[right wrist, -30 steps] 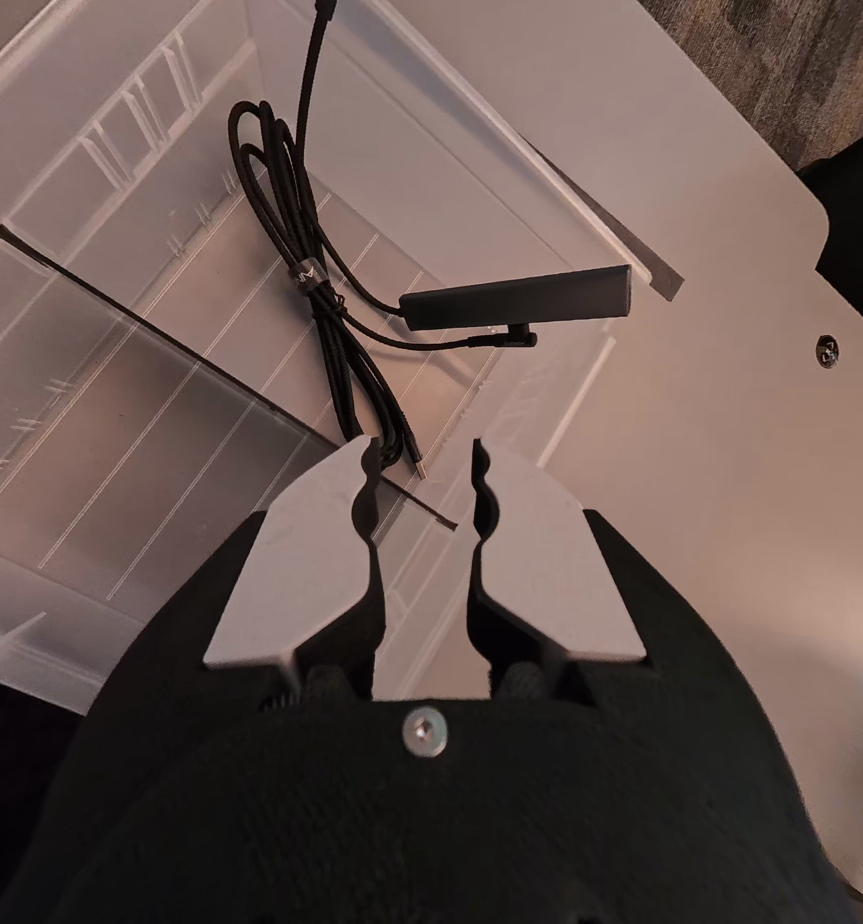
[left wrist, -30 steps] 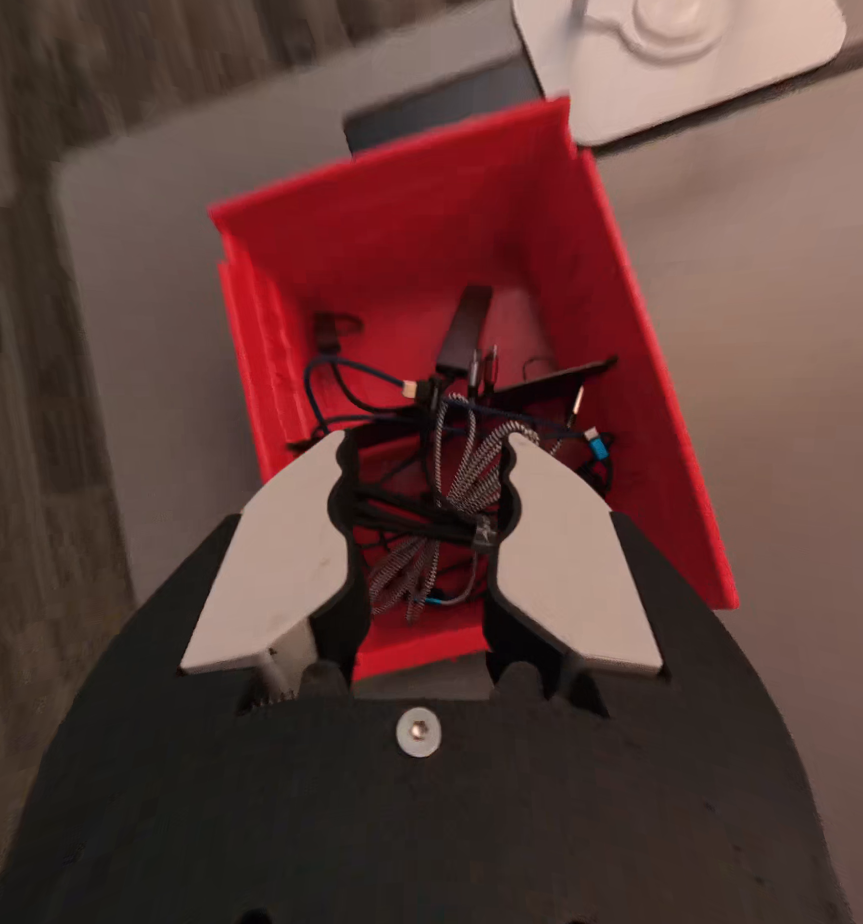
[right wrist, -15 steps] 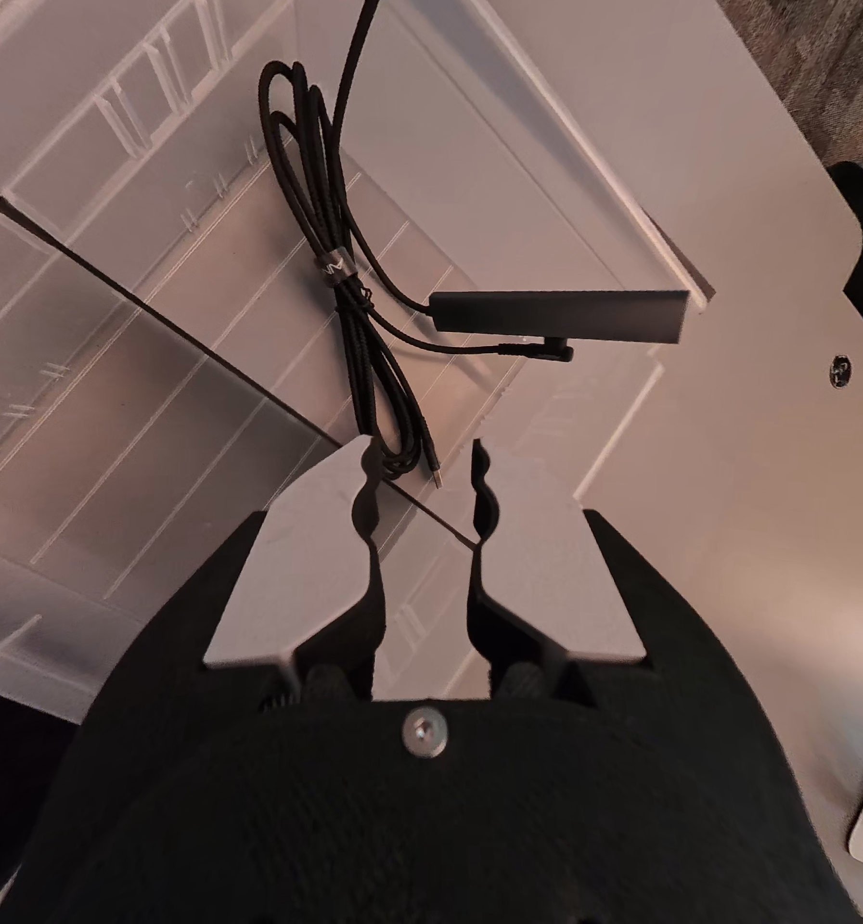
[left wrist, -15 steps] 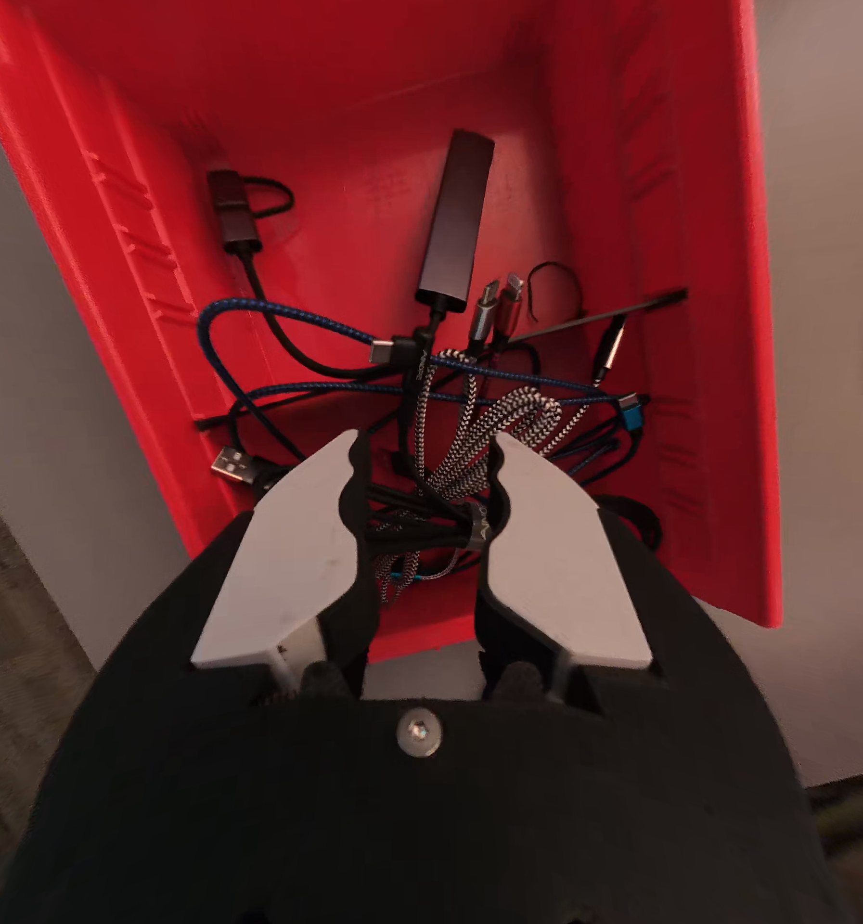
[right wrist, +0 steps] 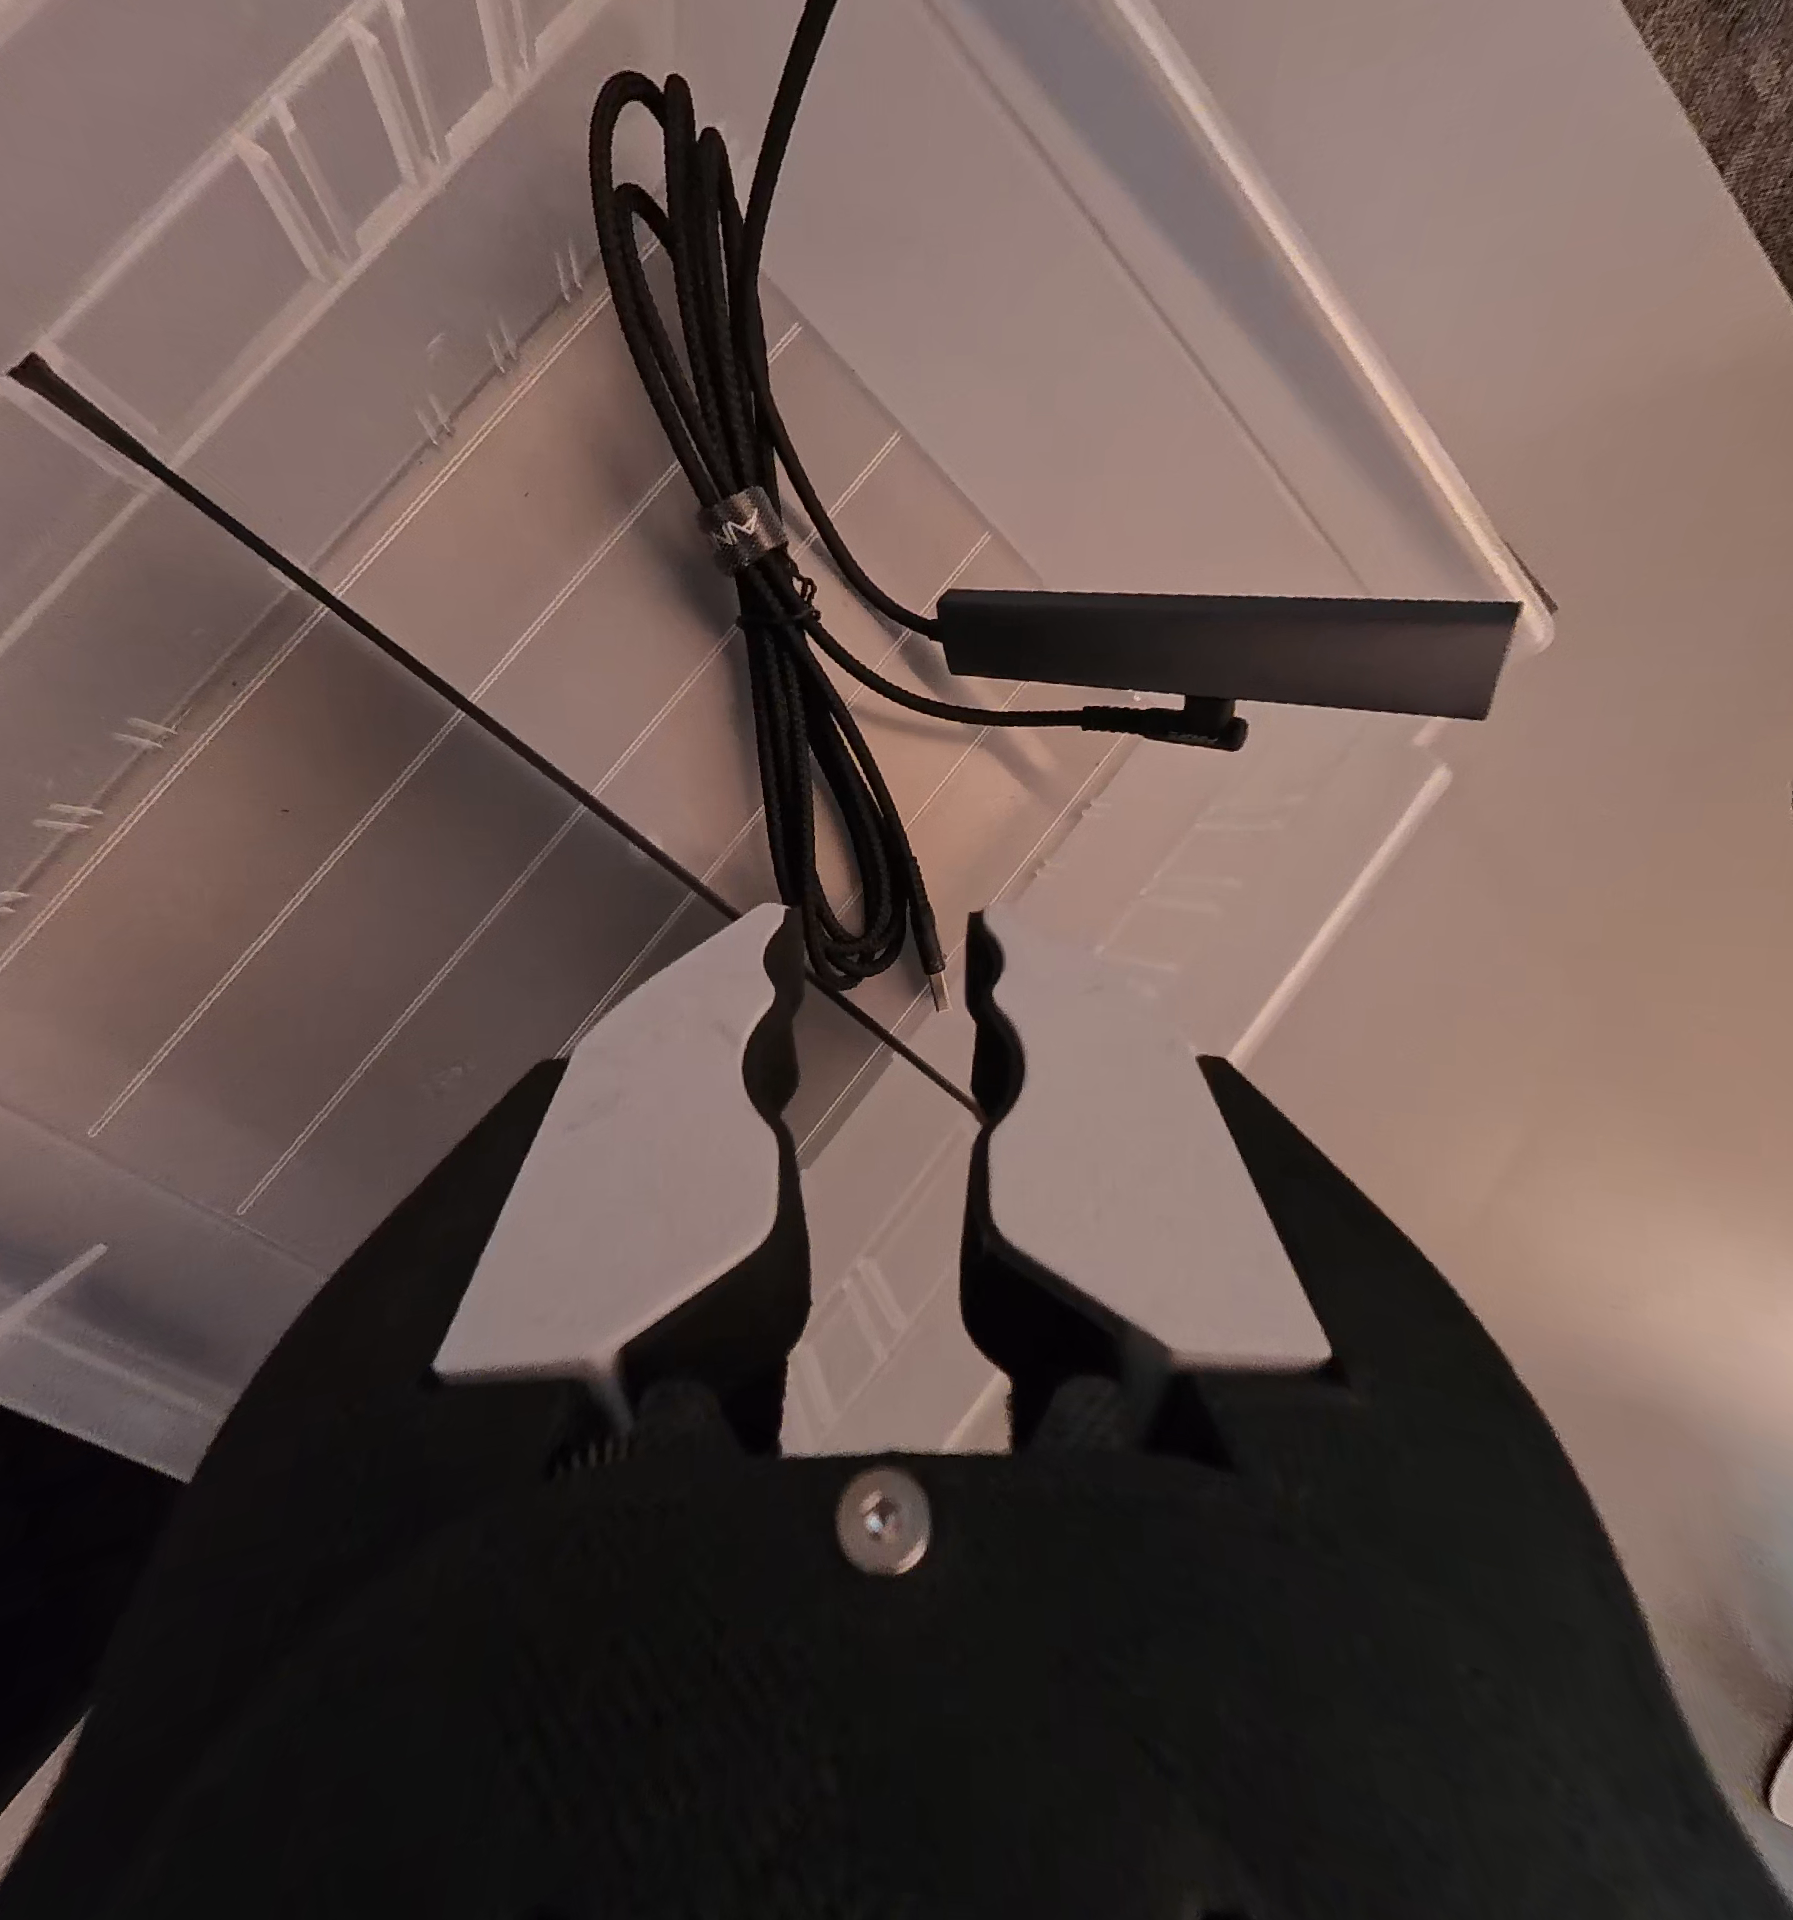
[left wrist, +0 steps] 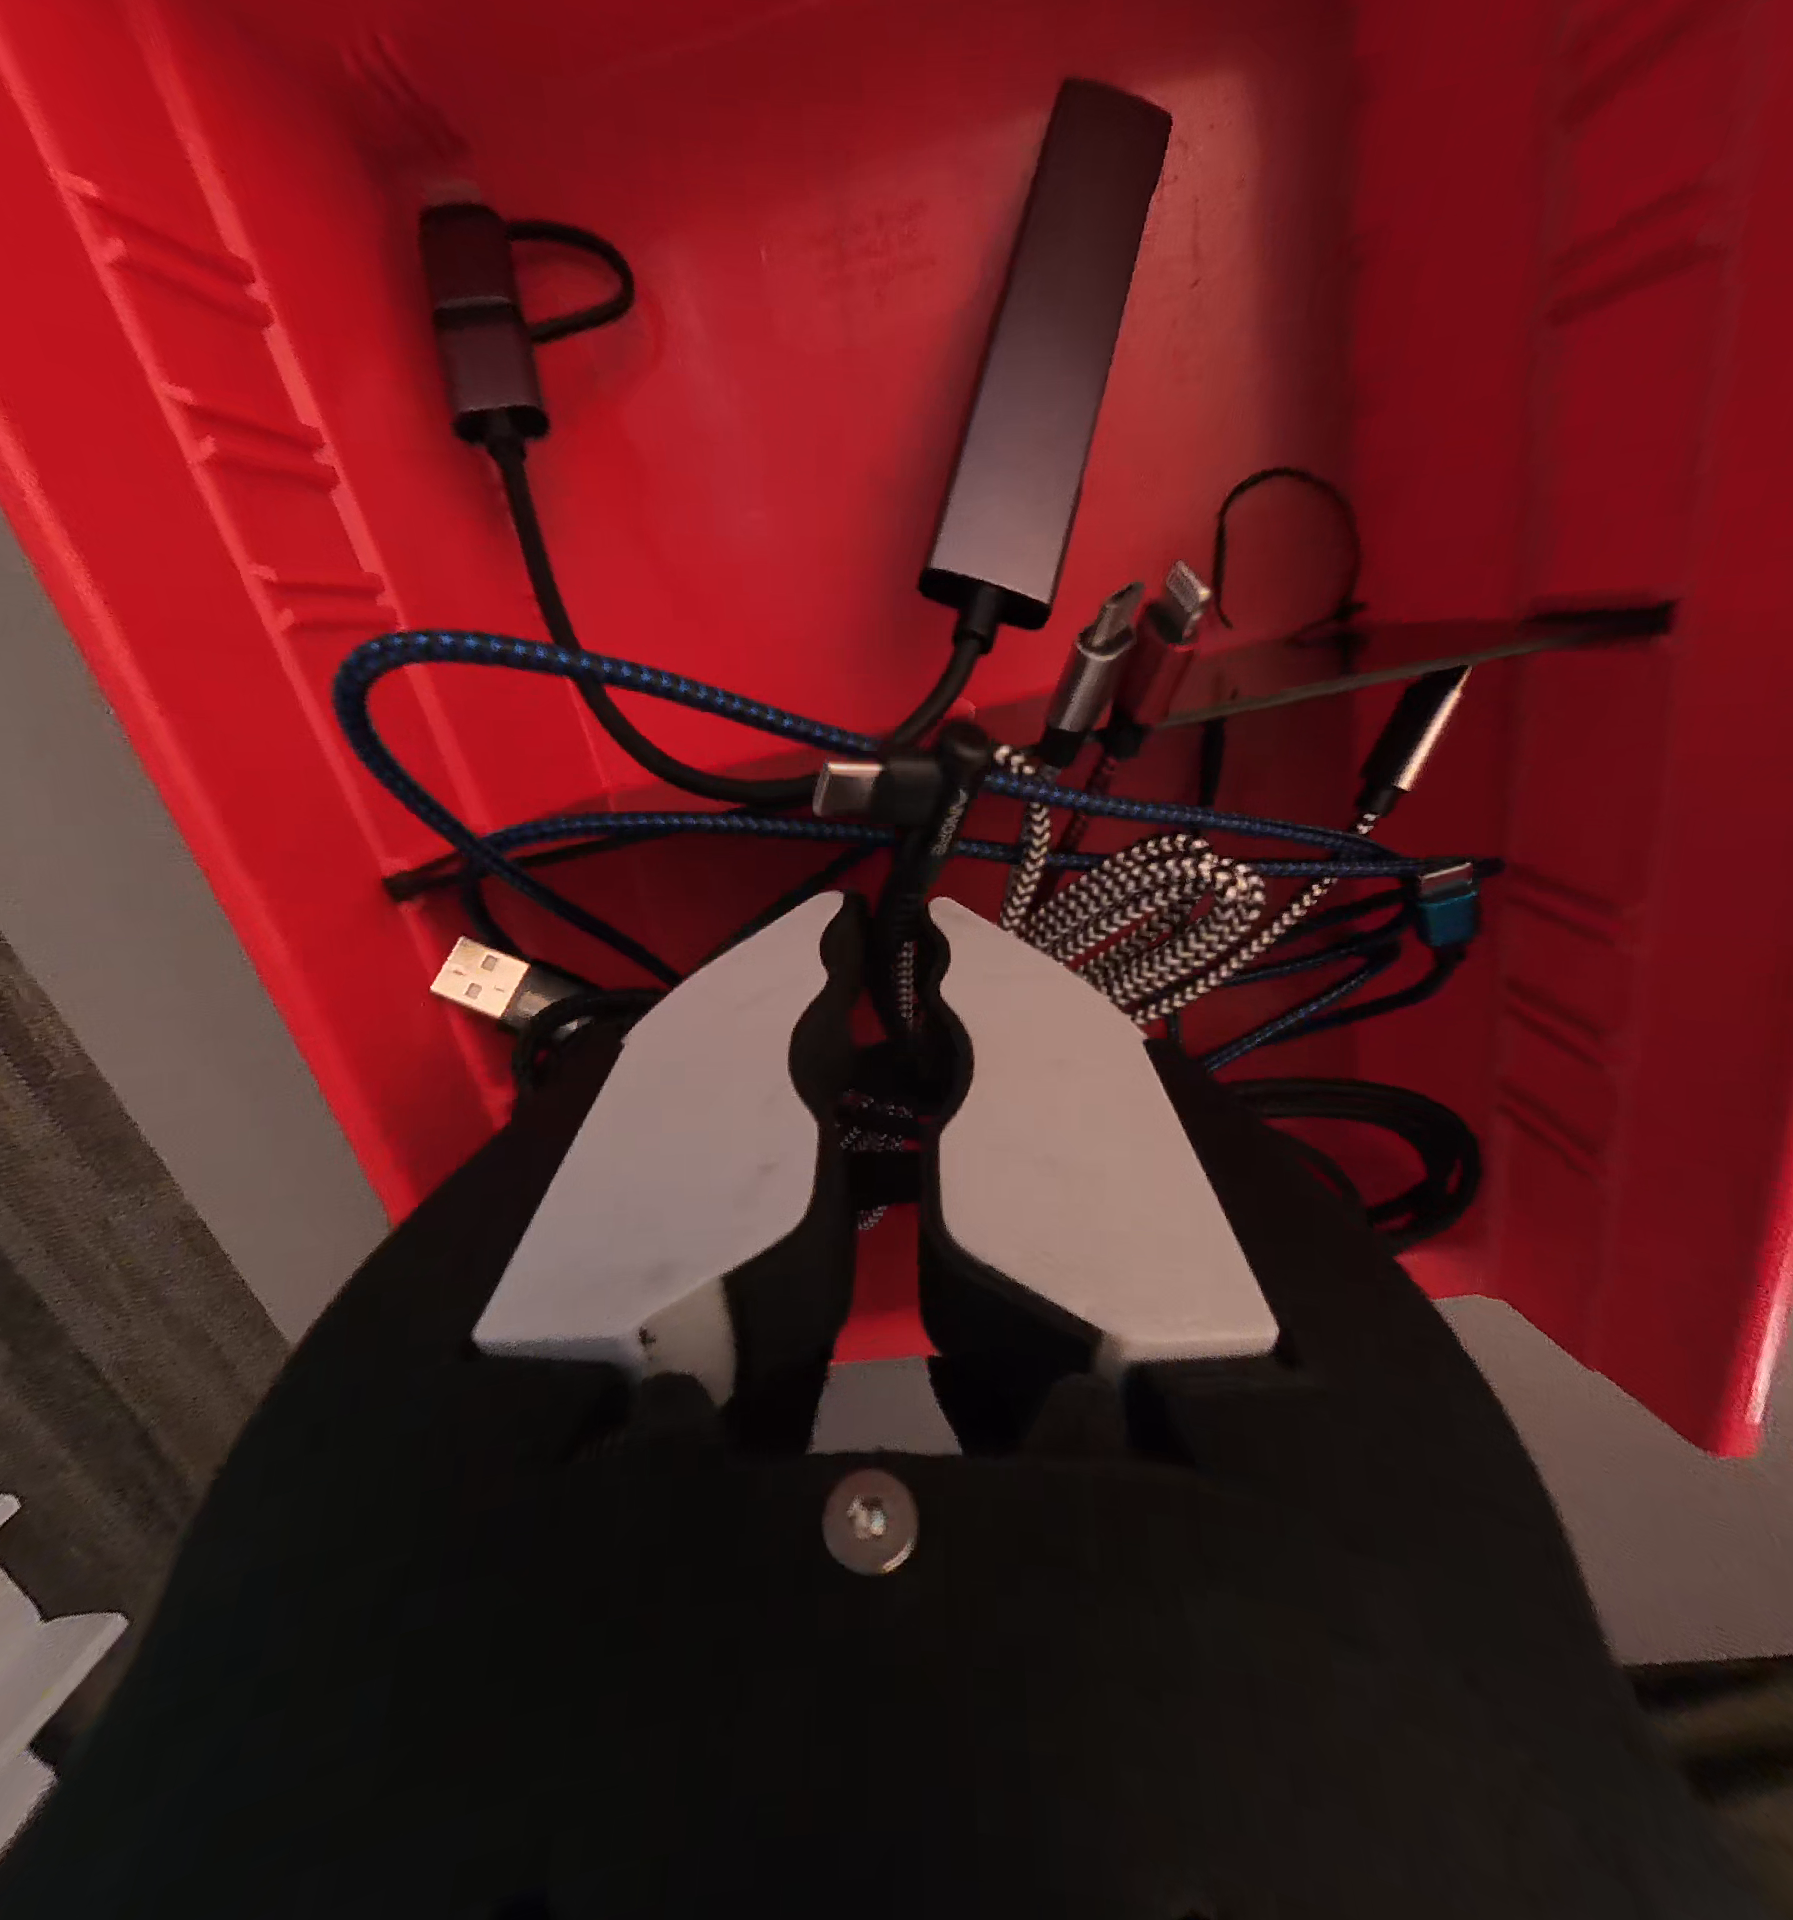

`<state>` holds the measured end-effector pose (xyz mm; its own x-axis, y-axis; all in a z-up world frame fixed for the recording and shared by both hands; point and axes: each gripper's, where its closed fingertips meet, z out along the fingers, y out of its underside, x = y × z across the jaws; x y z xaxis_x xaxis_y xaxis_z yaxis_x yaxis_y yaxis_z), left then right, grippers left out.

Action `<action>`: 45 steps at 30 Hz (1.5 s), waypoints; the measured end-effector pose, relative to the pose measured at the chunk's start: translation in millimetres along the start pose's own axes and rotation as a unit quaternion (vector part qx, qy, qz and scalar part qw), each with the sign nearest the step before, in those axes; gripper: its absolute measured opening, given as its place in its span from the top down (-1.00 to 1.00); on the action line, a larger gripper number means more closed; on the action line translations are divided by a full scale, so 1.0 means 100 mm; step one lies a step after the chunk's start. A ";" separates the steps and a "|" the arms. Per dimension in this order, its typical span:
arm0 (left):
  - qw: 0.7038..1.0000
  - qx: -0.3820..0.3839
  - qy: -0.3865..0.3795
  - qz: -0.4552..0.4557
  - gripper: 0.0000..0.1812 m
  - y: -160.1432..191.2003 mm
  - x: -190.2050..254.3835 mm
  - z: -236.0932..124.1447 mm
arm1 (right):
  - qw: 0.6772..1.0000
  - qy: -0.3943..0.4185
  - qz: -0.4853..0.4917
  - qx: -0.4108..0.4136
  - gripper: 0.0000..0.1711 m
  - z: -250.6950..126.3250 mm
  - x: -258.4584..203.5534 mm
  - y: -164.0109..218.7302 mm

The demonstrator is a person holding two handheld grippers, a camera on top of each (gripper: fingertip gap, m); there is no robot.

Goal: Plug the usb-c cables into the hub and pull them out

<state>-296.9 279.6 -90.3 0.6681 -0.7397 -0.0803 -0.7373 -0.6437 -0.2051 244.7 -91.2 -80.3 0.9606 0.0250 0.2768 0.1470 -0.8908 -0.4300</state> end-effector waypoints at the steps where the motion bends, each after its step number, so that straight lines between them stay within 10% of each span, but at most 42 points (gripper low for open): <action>1: 1.000 0.003 -0.003 0.003 0.91 0.00 0.00 -0.02 | 1.000 -0.001 0.000 0.000 0.65 0.00 0.00 0.00; 24: 0.972 0.215 -0.092 0.016 0.95 0.10 0.18 -1.48 | 1.000 -0.002 -0.006 -0.002 0.72 0.01 -0.02 0.00; 32: 0.883 0.411 0.009 0.226 0.95 -0.03 1.58 -2.29 | 1.000 -0.001 -0.007 -0.002 0.72 0.00 -0.02 0.00; 39: 0.809 0.379 0.220 0.392 0.95 -0.07 3.28 -1.99 | 1.000 0.000 -0.008 -0.004 0.72 0.00 -0.02 0.01; 45: 0.816 0.245 0.293 0.434 0.95 -0.11 4.13 -0.93 | 1.000 -0.001 -0.007 -0.003 0.72 -0.01 -0.01 0.02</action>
<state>-22.1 -37.1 -30.5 -0.3532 -0.9343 0.0482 -0.6821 0.2219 -0.6968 244.0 -93.3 -80.9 0.9591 0.0380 0.2805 0.1584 -0.8934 -0.4204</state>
